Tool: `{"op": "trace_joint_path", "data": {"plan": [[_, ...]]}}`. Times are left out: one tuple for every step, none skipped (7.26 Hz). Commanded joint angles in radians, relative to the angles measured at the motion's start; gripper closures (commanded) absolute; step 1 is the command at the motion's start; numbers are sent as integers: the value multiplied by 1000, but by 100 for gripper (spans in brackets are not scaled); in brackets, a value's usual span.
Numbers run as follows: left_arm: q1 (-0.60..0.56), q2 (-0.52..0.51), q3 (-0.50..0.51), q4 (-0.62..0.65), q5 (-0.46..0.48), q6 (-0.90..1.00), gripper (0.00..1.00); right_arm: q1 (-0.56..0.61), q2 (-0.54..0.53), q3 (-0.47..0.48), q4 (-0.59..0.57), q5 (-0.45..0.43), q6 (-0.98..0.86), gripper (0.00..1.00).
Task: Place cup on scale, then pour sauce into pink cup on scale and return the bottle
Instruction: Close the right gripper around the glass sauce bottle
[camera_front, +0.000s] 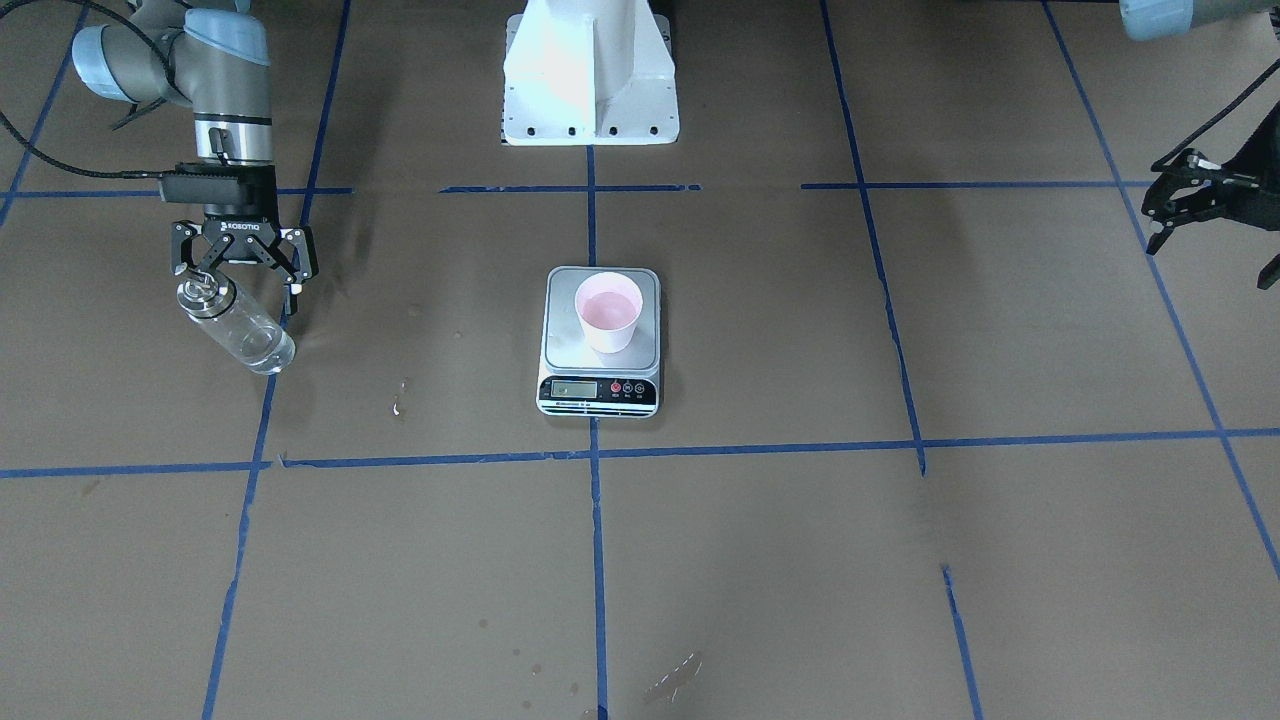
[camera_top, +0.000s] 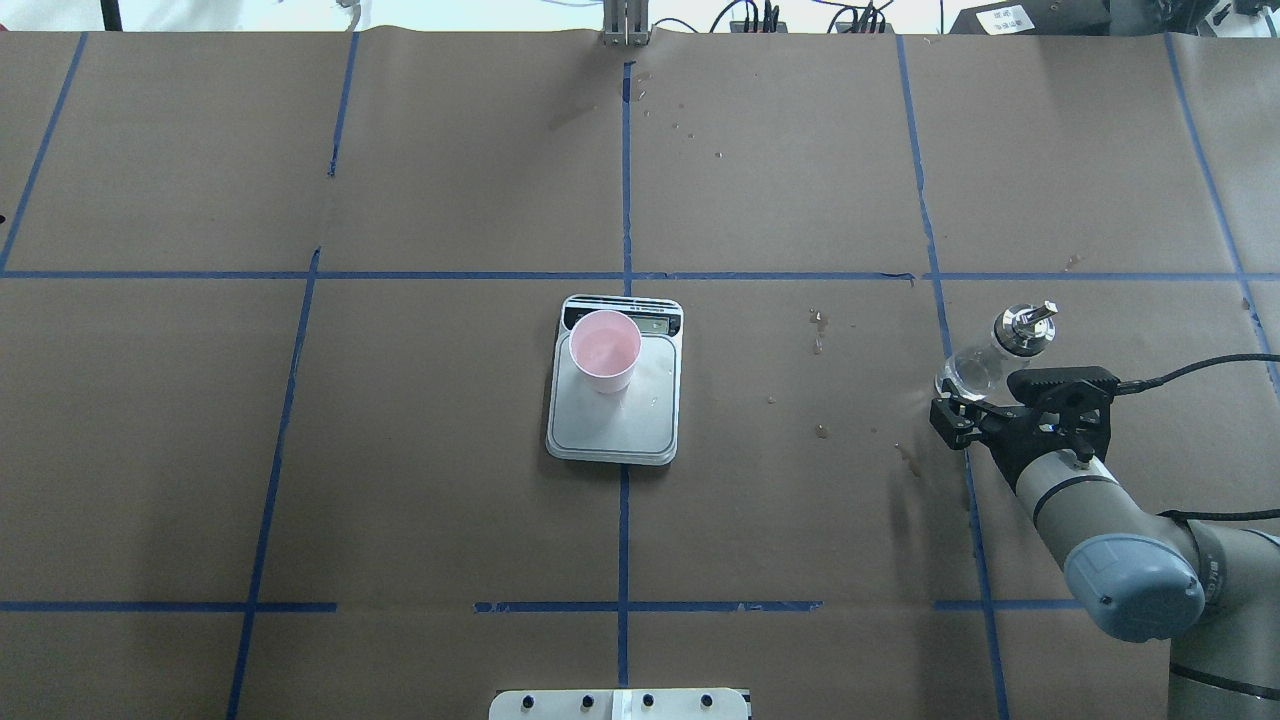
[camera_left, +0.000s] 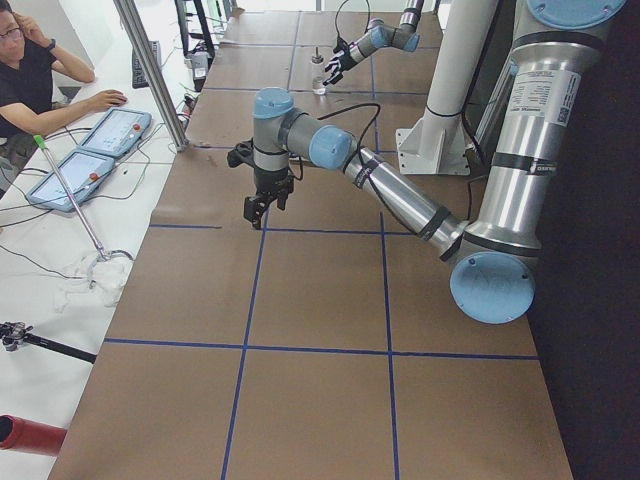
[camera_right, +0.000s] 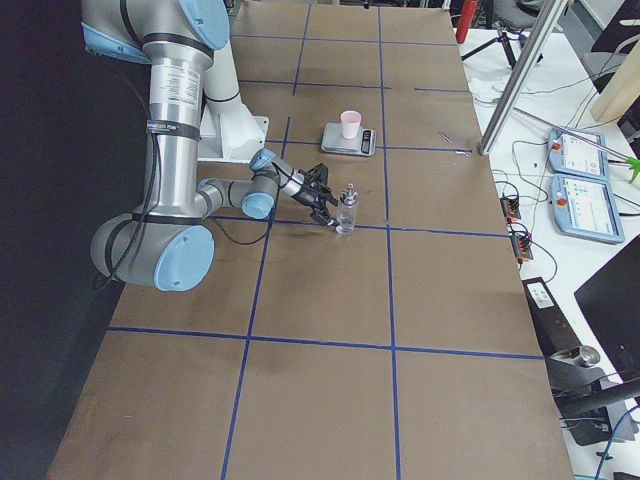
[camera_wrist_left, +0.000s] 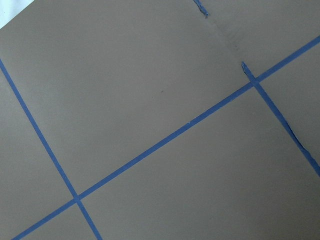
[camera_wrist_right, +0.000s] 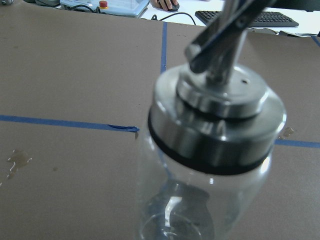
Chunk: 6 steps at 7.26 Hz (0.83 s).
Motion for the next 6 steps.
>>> {"op": "trace_joint_path", "data": {"plan": [[-4,-1,-1,0,1,-1,0,4,6,-7,-1,-11,0,0],[-4,-1,-1,0,1,-1,0,7,6,-15,-1,-14,0,0],[-4,-1,-1,0,-1,-3,0,12,8,-18,-1,-14,-2,0],[-4,-1,-1,0,-1,-3,0,19,8,-24,0,-13,-3,0],[-4,-1,-1,0,1,-3,0,24,29,-28,-1,-13,-9,0],[-4,-1,-1,0,-1,-4,0,29,47,-51,0,-14,-17,0]]}}
